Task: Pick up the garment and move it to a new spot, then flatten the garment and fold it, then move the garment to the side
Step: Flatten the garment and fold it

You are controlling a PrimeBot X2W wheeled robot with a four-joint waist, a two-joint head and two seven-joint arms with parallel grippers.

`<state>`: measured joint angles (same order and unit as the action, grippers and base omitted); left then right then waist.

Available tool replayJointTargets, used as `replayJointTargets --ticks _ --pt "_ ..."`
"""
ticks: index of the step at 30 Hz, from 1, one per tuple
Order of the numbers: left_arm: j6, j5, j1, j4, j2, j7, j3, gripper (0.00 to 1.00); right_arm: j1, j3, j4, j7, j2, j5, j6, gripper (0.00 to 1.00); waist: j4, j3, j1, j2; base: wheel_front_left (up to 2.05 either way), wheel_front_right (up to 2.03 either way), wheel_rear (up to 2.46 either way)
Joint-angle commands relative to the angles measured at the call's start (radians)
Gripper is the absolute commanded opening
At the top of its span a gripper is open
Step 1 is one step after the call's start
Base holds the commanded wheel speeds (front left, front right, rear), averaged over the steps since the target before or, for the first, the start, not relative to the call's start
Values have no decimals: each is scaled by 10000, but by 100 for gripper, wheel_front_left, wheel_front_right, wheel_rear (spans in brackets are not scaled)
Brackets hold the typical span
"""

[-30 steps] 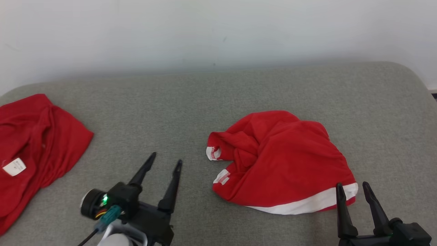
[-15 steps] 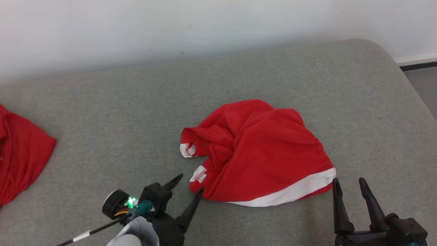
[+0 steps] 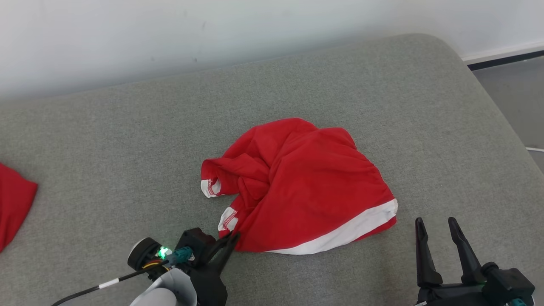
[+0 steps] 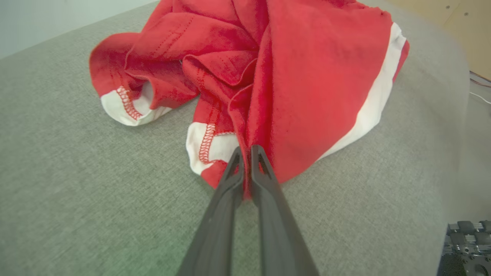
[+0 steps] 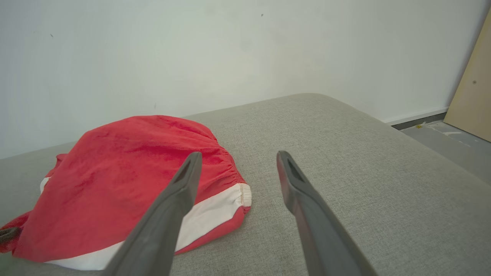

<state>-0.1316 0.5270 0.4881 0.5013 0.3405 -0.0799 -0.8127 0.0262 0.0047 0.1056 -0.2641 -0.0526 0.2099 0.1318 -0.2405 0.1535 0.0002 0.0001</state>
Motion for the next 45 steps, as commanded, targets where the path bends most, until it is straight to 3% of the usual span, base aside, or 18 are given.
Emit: replayJointTargets --ticks 1,12,19,27,33,38,45 --pt "18 54 114 77 -48 -170 16 0 112 -93 -39 -6 15 58 -22 100 103 -94 -2 -1 0 0 0" --pt "476 546 -456 -340 105 -1168 634 0 375 -172 88 -6 20 49 -22 100 1444 -655 -2 -1 0 0 0" --pt "1133 843 -1684 -1465 486 -1315 919 0 517 -254 237 -6 -68 58 -22 100 2465 -996 -2 -1 0 0 0" --pt "1965 1301 -3365 -2712 1047 -1220 1187 0 636 -319 339 -6 -100 104 -22 100 3118 -1120 -2 -1 0 0 0" --pt "2263 1465 -4054 -3339 1297 -1115 1162 0 640 -299 418 -5 -89 100 -22 100 3277 -1090 -2 -1 0 0 0" --pt "2153 1332 -3621 -3490 1115 -1121 1073 0 515 -191 513 -5 -146 101 -22 100 3152 -1136 -2 -1 0 0 0" --pt "1851 1134 -2552 -2964 929 -1106 1098 0 346 -85 631 -6 -215 43 -22 100 2483 -1069 -2 -1 0 0 0"
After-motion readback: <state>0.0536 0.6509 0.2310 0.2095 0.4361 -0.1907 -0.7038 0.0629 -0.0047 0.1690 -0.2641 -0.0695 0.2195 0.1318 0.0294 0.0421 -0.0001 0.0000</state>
